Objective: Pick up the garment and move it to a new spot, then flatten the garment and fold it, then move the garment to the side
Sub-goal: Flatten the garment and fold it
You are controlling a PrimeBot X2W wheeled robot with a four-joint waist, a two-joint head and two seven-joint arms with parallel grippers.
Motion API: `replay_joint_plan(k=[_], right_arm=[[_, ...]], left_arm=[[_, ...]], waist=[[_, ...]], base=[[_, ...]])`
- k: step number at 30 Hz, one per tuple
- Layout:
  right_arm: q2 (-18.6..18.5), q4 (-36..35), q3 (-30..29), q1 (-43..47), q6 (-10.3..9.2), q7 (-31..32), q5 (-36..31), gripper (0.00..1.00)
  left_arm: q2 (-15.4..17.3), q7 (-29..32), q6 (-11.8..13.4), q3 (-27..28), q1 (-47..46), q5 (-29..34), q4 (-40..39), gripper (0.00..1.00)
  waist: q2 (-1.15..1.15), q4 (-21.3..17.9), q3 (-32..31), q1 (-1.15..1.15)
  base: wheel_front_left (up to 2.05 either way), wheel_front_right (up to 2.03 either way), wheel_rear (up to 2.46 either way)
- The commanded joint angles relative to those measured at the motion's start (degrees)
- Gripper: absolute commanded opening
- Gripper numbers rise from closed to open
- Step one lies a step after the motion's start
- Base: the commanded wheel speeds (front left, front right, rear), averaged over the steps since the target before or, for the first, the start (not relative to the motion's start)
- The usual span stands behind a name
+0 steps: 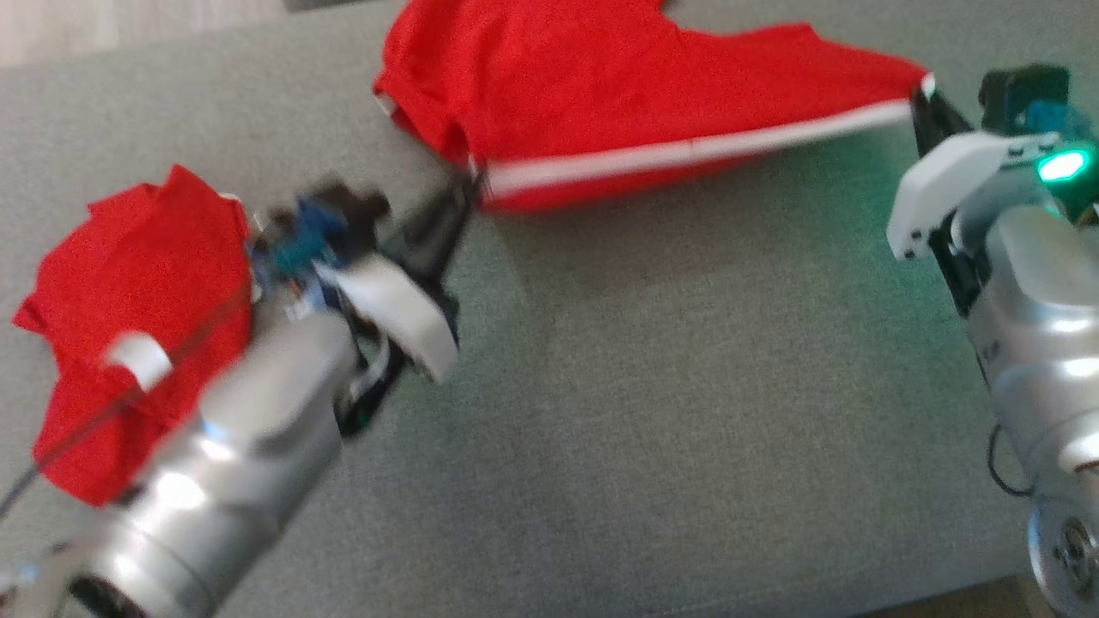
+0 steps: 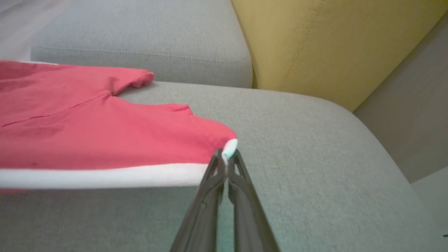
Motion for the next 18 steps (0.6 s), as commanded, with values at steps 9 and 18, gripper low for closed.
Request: replay_joint_plan(k=[9,18], right_arm=[[-3.78,-0.06,7.46,6.32,0.37,6.60,9.35,0.00],[-6.54,-2.14,11.40,13.10,0.37,11.03,17.25,0.00]], left_arm=[[1.85,0.39,1.80,-3.11,7.98,-0.91,-7.40,0.00],[2.20,1.58,6.14,-4.84,15.84,-2.36,-14.27,0.00]], waist=[[0.00,0.30,-7.86,0.01],[0.00,-1.03,-13.70,0.01]], base=[[0.00,0.00,0.00],[0.00,0.00,0.00]])
